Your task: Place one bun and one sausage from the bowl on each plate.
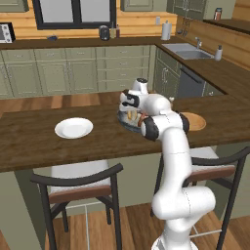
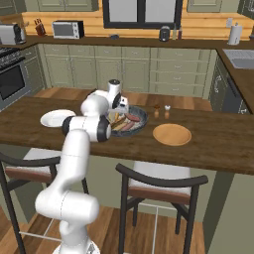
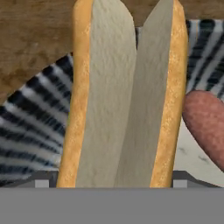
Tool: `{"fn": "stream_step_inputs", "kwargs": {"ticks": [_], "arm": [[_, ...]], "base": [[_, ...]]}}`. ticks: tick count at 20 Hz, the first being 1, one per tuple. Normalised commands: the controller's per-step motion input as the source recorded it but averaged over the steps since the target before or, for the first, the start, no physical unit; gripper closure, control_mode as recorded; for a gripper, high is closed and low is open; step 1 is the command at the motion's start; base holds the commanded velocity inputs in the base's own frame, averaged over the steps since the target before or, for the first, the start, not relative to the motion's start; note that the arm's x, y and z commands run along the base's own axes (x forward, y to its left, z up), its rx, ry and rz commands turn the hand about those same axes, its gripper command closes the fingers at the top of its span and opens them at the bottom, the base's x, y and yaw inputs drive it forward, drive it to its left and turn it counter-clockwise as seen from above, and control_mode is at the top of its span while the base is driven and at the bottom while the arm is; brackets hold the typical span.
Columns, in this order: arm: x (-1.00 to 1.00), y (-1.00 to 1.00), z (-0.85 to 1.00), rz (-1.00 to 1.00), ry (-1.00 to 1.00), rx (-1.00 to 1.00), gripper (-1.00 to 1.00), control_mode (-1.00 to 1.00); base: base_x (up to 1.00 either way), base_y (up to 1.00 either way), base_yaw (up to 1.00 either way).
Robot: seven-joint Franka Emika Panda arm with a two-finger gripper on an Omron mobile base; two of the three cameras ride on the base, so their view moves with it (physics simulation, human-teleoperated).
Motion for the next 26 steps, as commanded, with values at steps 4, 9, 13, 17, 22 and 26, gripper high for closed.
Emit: {"fn": "stream_step_inputs", "kwargs": {"ticks": [4,9,13,17,22,26], "arm": [[-0.72,-0.07,1.00,0.00,-0.05,0.00,1.00,-1.00],[-1.00,-0.43,0.76,0.07,-0.02,-0.01,1.00,-1.00],[-1.00,-0.66,0.31,0.07,-0.12,-0.05,1.00,-1.00],[-0.88,-0.97,0.36,-0.04,0.00,-0.04,1.00,-1.00],[-0.59,-1.00,0.02,-0.16,0.03,0.00,1.00,-1.00],[-0.54,-1.00,0.00,-0.18,0.03,0.00,1.00,-1.00]], "base": [[0.00,0.00,0.00],[0.00,0.00,0.00],[0.00,0.00,0.00],[0.00,0.00,0.00],[0.00,0.00,0.00],[0.00,0.00,0.00]]}}
